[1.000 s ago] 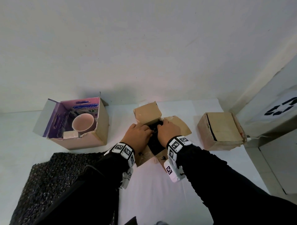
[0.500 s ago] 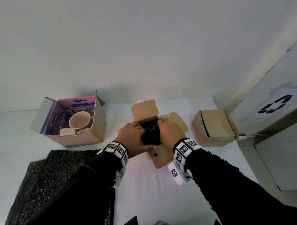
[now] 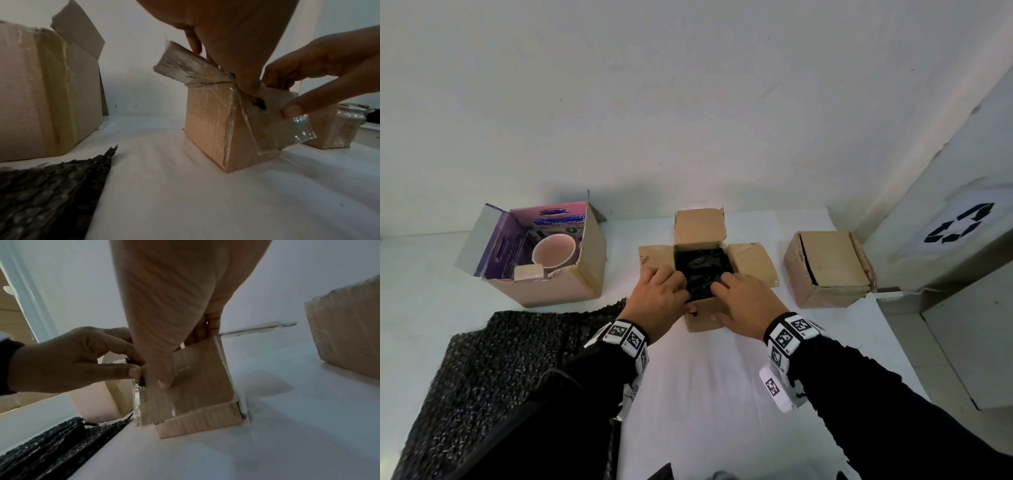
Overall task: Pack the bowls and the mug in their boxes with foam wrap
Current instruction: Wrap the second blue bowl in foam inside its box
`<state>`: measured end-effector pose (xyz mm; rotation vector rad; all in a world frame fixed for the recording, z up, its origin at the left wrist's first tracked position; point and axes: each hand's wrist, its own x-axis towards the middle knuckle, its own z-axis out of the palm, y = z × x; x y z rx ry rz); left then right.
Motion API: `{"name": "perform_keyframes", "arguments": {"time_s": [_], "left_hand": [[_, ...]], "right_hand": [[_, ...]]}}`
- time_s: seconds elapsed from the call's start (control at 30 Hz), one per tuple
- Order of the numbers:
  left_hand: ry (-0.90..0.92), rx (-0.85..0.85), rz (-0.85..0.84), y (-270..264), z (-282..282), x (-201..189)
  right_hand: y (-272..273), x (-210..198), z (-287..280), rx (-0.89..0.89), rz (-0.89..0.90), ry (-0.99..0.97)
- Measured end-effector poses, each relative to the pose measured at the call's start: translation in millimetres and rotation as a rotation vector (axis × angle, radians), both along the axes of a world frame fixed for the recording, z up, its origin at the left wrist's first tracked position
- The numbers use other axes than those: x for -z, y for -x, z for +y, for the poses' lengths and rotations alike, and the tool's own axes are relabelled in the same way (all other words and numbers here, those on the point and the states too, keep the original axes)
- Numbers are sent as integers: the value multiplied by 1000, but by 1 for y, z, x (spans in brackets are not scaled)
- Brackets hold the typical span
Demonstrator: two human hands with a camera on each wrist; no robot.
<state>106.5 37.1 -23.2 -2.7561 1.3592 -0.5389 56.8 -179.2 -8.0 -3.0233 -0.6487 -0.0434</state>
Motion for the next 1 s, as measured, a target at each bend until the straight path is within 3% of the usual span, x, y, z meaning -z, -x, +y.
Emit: {"name": "perform_keyframes", "arguments": {"time_s": [0.13,0.33,0.43,0.8,1.0], "left_hand": [[-21,-41,-10,12,-3,0],[-145,-151,72,18,-9,-8],[-134,-229,98,18,-12,-10],[-88,-273,149,23,-14,-2],[-83,-294,182,22,-16,-5]], "right_hand": [[0,-1,-1,61,-8,97],[1,-1,0,82,24,94],[2,3,1,86,39,91],[3,0,11,137,108,-90],[-3,-7,11,120,207,25]]}}
